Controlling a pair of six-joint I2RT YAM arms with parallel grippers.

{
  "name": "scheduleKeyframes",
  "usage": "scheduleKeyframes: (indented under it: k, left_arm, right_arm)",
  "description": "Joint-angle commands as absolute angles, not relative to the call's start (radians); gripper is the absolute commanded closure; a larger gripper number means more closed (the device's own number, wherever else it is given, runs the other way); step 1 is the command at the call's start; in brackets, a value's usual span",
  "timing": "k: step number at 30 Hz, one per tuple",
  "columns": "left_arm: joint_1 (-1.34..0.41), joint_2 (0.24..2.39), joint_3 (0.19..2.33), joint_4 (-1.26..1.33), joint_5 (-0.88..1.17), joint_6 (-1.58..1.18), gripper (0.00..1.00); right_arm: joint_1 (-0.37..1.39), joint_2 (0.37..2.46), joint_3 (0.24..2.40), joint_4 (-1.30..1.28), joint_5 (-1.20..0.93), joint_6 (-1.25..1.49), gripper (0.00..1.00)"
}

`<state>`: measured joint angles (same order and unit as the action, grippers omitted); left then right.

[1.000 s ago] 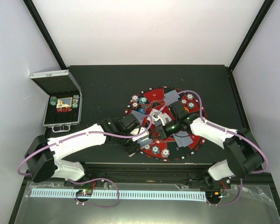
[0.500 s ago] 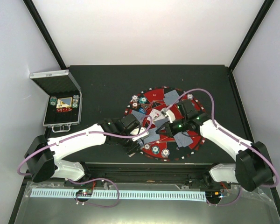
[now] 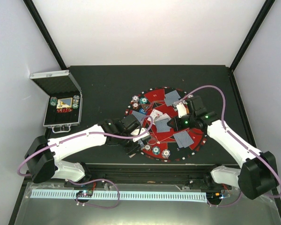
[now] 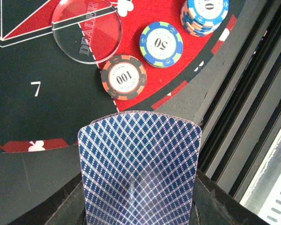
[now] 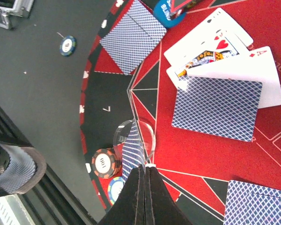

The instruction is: Distribute texas hold em gaming equipment

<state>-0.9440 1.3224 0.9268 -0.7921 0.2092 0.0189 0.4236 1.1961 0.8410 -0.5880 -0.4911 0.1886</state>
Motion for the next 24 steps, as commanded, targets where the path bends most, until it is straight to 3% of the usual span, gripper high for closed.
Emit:
scheduleKeyframes:
  k: [1, 24]
  left_arm:
    - [-0.950, 1.307, 0.945, -0.784, 0.206, 0.024, 0.50]
    - [-0.950, 1.315, 0.946, -0.783, 0.205, 0.023, 0.50]
  right_arm:
    - [0.415, 1.256, 0.860, -0.549, -0.444, 0.208, 0.99]
    - [0.324, 1.575, 0.849, -0.416, -0.539, 0.196, 0.99]
